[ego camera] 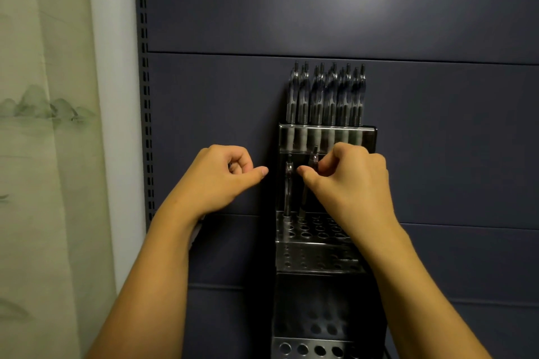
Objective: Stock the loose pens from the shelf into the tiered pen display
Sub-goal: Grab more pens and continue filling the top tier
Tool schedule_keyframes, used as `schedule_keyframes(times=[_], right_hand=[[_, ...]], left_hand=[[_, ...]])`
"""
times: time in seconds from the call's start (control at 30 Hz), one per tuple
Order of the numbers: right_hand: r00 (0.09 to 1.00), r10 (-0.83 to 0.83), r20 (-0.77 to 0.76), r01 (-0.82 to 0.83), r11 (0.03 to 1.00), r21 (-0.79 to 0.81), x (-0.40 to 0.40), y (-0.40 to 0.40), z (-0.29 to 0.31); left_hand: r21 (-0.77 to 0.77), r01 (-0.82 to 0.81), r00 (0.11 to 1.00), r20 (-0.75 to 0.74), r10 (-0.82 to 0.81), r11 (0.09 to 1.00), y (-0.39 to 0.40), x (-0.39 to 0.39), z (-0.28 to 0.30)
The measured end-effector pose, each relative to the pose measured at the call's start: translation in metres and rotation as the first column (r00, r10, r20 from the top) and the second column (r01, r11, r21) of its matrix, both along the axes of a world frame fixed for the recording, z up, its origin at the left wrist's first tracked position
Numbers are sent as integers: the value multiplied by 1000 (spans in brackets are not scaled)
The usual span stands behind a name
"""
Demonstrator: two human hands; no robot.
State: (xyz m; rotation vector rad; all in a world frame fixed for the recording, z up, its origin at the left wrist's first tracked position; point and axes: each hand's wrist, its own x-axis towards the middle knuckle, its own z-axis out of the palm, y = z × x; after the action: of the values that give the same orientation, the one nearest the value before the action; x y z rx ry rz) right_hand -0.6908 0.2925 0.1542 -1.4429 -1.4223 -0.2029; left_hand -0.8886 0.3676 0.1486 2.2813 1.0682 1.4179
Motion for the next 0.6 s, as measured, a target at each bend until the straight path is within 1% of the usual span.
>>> schedule_keyframes(times=[0.13,0.27,0.47,0.6], right_hand=[[992,-74,101,76,997,-15,-10,-1,-3],[985,-93,143,99,994,-38,-12,-2,-5],[989,-61,135,68,996,-50,-10,1,-4],[969,-31,247,56,994,-96,-11,0,-5]], left_hand=[[-2,-4,1000,-12,4,1000,0,2,0],[-5,7,1000,-24,-7,1000,-1,3,0],[-5,-1,1000,-22,1,1000,-2,5,-1],[-8,-1,1000,-7,1,1000,-1,5,-2]])
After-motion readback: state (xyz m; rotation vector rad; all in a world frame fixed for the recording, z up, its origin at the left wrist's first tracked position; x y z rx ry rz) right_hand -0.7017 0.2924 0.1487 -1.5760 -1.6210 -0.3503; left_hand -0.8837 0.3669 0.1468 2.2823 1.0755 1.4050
